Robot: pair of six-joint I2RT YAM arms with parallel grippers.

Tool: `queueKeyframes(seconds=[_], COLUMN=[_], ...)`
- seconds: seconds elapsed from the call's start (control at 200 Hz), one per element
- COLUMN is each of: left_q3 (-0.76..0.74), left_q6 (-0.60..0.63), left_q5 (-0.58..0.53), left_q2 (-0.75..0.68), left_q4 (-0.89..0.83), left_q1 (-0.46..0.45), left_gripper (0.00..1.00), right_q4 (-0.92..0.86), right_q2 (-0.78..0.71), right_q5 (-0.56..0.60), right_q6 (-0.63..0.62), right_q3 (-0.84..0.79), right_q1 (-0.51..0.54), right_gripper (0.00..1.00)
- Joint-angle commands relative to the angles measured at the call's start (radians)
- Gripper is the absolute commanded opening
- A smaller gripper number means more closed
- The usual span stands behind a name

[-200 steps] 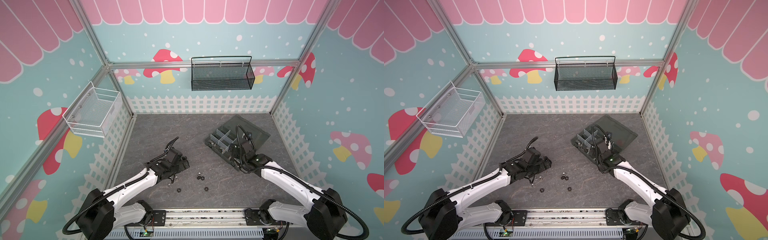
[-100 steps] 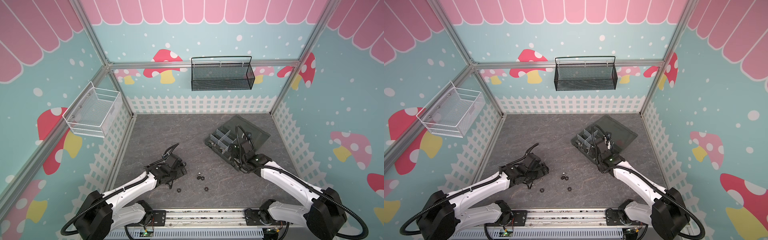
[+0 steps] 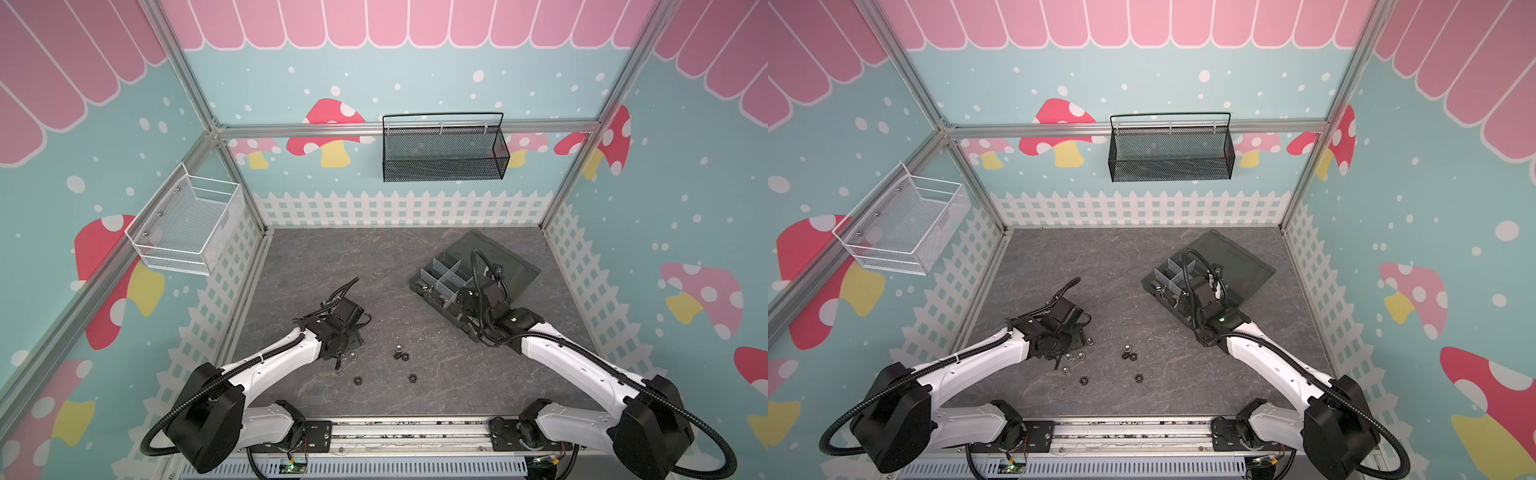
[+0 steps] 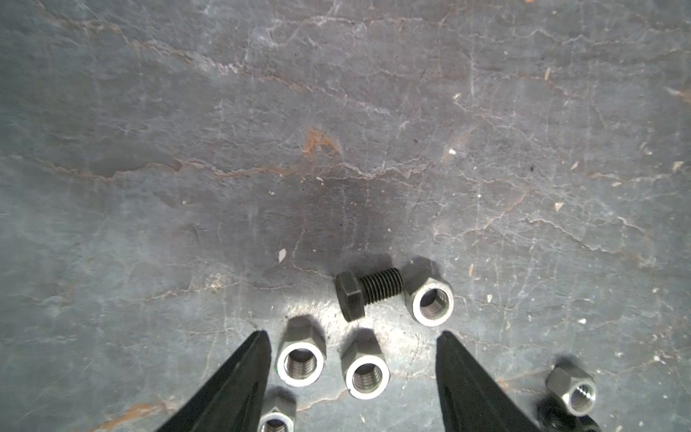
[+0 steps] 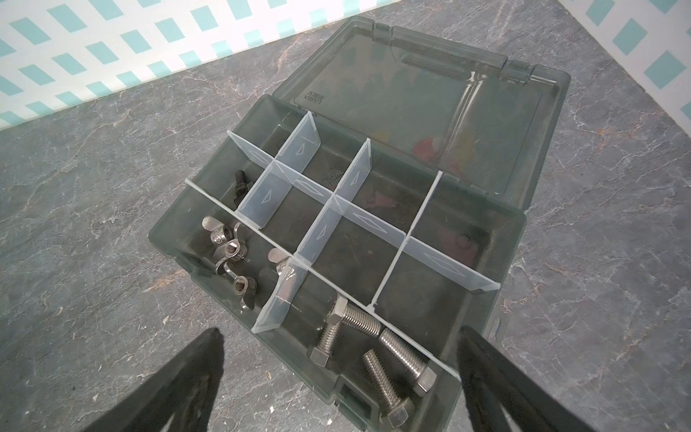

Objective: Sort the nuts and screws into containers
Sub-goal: 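Move the left gripper back to the pile and grasp a black bolt, then lift the black bolt with the left gripper and carry it over the box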

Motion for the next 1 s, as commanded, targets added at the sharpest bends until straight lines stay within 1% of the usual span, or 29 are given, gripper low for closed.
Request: queueKeyframes(seconds=[0.0,0.125,0.39,0.67,0.996], left_q3=[0.038,0.053,0.066,0.065,0.060], left_q6=[0.028,0.043,0.060,0.068,0.080], left_q5=[-0.054,-0.067,-0.049,-0.034,-0.012], left_q2=[0.029,0.070,0.138,0.183,0.226], left_q4=[-0.025,-0.018,0.015,0.037,0.047], left_q1=[0.009,0.018,0.022,0.022,0.023], left_gripper=[0.68,0.68,0.68,0.71,0.71], right_q4=[0.006,0.006,0.005,0.006,0.005], right_q2=[0.003,0.002,0.003,0.001,-0.004], right_q5=[0.010,0.010,0.007,0.002,-0.001], right_q6=[0.019,0.020,0.025,0.032,0.038], right_q3=[-0.018,-0.022,-0.030,-0.036,-0.042], right_q1=[-0.006,-0.005,-0.005,-0.006,-0.006], right_gripper=[0.98,0.98,0.98,0.98,0.98])
